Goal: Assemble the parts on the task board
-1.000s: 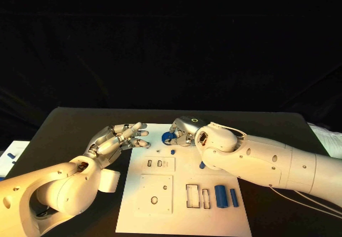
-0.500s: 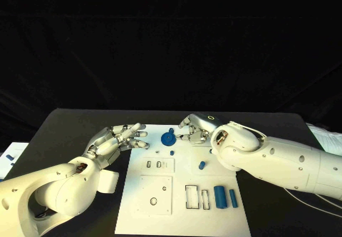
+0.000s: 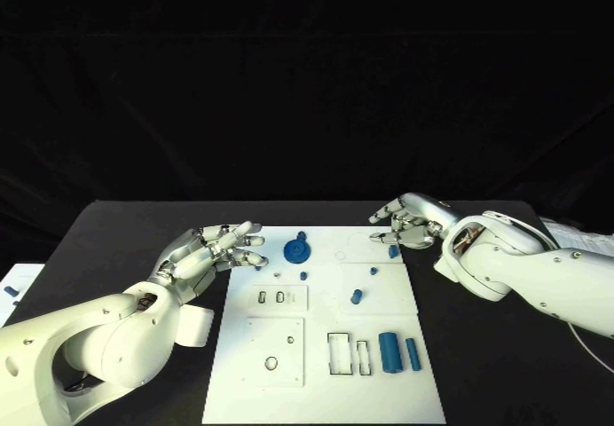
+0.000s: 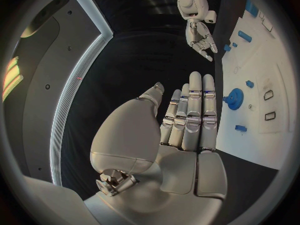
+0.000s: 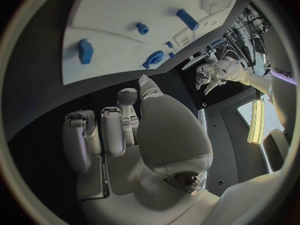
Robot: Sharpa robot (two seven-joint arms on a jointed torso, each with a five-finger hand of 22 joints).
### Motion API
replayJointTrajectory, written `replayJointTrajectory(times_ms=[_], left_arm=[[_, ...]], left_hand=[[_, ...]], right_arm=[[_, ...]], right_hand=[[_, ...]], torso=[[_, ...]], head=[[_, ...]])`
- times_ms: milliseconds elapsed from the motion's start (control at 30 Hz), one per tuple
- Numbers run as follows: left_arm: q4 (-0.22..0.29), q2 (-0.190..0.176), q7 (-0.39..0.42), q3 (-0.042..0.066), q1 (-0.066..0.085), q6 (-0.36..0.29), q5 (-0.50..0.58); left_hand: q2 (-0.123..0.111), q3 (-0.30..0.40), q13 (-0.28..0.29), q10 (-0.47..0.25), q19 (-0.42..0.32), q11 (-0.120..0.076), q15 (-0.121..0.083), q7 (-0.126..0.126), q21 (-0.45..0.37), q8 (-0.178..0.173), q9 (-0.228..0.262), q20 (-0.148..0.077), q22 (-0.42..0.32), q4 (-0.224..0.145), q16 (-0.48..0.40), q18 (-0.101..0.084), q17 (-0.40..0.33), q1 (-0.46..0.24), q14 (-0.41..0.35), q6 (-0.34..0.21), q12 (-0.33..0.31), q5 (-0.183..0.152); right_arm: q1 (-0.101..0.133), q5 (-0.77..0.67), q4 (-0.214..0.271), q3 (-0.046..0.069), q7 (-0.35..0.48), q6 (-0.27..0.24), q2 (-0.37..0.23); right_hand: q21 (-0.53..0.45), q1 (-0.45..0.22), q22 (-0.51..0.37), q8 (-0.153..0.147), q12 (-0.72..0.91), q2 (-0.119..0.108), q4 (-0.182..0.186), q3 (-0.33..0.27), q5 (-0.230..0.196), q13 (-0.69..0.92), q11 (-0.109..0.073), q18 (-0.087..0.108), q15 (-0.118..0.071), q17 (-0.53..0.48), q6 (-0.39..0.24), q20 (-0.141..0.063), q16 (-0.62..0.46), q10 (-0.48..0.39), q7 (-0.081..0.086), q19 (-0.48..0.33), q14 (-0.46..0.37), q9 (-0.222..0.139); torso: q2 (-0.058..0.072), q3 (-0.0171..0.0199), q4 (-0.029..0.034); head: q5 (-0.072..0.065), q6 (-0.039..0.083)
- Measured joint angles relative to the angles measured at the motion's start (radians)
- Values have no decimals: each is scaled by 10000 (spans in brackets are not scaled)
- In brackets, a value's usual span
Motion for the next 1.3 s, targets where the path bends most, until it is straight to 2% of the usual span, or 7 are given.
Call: replayJointTrajectory(times_ms=[233,400,667,833,1300], left_arm=[[-78,38,0,-6,-5,11,6],[-129,56,0,-6,-7,19,10],[-185,74,1,-9,-11,28,13],[-195,78,2,-10,-12,31,16],[-213,85,2,-10,-13,38,22]], left_hand=[[0,0,0,0,0,0,0,0,0,0,0,0,0,0,0,0,-1,0,0,0,0,0],[0,0,0,0,0,0,0,0,0,0,0,0,0,0,0,-1,-1,0,0,0,0,0],[0,0,0,0,0,0,0,0,0,0,0,0,0,0,0,0,-2,0,0,0,0,0],[0,0,0,0,0,0,0,0,0,0,0,0,0,0,0,0,-3,0,0,0,0,0],[0,0,0,0,0,0,0,0,0,-38,0,0,0,0,0,0,26,0,0,0,0,0]], right_arm=[[-99,219,-269,-11,357,191,-486],[-226,259,-370,-15,519,281,-533],[-409,261,-535,-21,665,386,-517],[-488,261,-701,-21,706,438,-435],[-614,261,-950,-18,743,553,-203]], right_hand=[[0,46,-1,0,0,-46,-40,-40,0,-3,0,-1,0,-1,0,0,0,0,0,0,0,-1],[0,46,-2,0,0,-46,-40,-41,-1,-3,0,-1,0,-1,0,0,0,0,0,0,0,-1],[0,45,-3,0,0,-46,-40,-42,-2,9,0,0,0,-2,0,0,-1,0,0,0,0,-2],[0,89,-3,0,0,-90,-41,-40,-2,18,0,1,0,-3,0,0,-1,0,-1,0,0,-2],[1,354,-4,0,63,120,-136,55,-95,52,-37,0,0,5,136,0,-1,36,-28,0,0,7]], torso=[[0,24,-23],[2,11,-23],[5,-7,12],[4,-13,12],[-4,-26,21]], head=[[-143,21],[-216,22],[-297,6],[-290,20],[-243,-29]])
